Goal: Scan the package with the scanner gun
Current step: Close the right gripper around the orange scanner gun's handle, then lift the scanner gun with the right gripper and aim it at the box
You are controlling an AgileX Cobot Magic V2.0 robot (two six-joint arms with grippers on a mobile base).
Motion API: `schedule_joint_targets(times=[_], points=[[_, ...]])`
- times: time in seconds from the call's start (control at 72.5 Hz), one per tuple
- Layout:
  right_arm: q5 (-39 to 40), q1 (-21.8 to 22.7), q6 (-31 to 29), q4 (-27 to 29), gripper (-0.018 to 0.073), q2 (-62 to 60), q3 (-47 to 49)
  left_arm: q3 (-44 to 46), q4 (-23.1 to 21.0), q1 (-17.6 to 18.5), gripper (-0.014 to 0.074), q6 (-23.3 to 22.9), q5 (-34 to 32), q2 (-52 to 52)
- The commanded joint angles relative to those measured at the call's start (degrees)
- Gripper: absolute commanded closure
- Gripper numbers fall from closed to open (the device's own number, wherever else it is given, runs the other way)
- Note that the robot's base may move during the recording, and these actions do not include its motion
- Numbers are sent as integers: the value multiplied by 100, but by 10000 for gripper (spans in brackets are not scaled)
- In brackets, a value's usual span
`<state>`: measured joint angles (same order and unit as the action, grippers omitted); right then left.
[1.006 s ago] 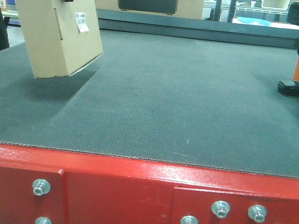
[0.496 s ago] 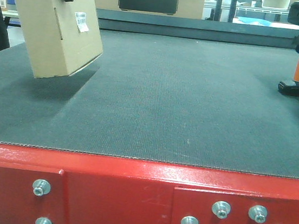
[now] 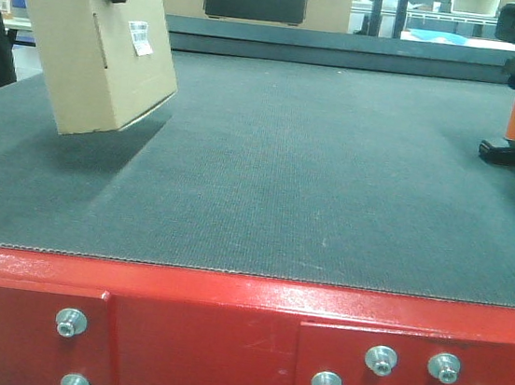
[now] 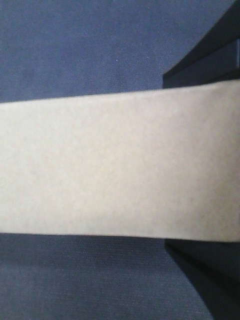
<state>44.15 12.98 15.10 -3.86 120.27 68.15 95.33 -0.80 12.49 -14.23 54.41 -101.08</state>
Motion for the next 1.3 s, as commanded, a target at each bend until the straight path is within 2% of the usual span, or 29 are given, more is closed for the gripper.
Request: schedule_joint_targets(times=[0.0, 0.427, 0.551, 0.62, 0.703, 0.813, 0.868, 0.951, 1.048, 1.158, 1.282], points=[[159, -6, 55, 7, -1, 68, 99, 5, -61, -11, 708, 5, -140, 94], [74, -6, 55, 7, -1, 91, 269, 5, -61, -11, 708, 5, -140, 94], [118, -6, 55, 7, 25, 136, 269, 5, -61, -11, 708, 5, -140, 94], [118, -6, 55, 7, 85, 139, 269, 5, -61, -11, 708, 5, -140, 94], [118, -6, 55, 7, 209, 139, 269, 5, -61, -11, 708, 5, -140, 94], [118, -6, 55, 7, 435, 139, 269, 5, -61, -11, 708, 5, -140, 94], [118, -6, 55, 7, 581, 139, 269, 5, -61, -11, 708, 5, -140, 94], [118, -6, 55, 7, 724, 139, 269, 5, -72, -11, 708, 5, -150, 94], [118, -6, 55, -116, 720, 111, 269, 5, -189, -11, 708, 5, -187, 94], [72, -31, 17, -645, 715, -44, 269, 5, -452, -11, 708, 5, -432, 94], [-120, -183, -590, -870, 715, -331, 269, 5, -656, -11, 708, 5, -707, 82]])
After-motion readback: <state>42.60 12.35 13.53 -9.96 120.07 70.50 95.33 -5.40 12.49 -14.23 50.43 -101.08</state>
